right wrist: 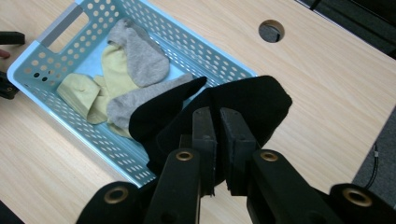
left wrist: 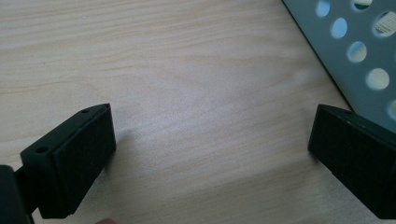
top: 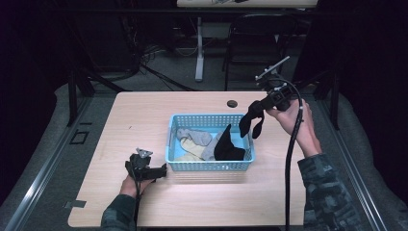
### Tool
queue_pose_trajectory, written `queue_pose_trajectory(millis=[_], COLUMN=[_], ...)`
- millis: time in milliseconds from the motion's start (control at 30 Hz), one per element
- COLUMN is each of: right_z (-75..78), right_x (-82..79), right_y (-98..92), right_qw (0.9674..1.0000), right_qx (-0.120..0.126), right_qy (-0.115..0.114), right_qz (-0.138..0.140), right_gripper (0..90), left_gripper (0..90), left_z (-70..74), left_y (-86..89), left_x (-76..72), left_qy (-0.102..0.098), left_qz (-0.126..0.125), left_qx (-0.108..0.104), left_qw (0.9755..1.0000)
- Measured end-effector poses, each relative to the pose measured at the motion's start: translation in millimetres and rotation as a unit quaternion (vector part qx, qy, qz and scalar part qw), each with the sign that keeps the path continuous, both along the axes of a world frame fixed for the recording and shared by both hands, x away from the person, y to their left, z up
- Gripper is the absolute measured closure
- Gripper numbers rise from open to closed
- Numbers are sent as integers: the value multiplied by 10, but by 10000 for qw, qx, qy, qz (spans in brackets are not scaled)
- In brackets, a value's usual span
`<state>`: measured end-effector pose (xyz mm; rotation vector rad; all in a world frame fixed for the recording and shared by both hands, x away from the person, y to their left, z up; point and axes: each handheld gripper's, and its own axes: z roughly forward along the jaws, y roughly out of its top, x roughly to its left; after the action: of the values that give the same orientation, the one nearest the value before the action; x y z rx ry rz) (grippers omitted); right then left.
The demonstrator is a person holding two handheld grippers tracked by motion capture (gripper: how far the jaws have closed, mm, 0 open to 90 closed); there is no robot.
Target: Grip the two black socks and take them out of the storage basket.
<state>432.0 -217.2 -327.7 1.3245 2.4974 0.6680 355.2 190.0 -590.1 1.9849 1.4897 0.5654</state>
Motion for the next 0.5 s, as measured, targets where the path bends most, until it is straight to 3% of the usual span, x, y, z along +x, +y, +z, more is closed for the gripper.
queue_pose_trajectory(millis=[500], right_z=[-34], right_x=[-74], right_y=[-437], right_qw=[9991], right_qx=[0], right_qy=[-28], right_qz=[-416], right_gripper=[851], left_gripper=[7], left_z=[0], left_y=[0], left_x=[0], left_qy=[1], left_qz=[1], left_qx=[-3], left_qw=[10000])
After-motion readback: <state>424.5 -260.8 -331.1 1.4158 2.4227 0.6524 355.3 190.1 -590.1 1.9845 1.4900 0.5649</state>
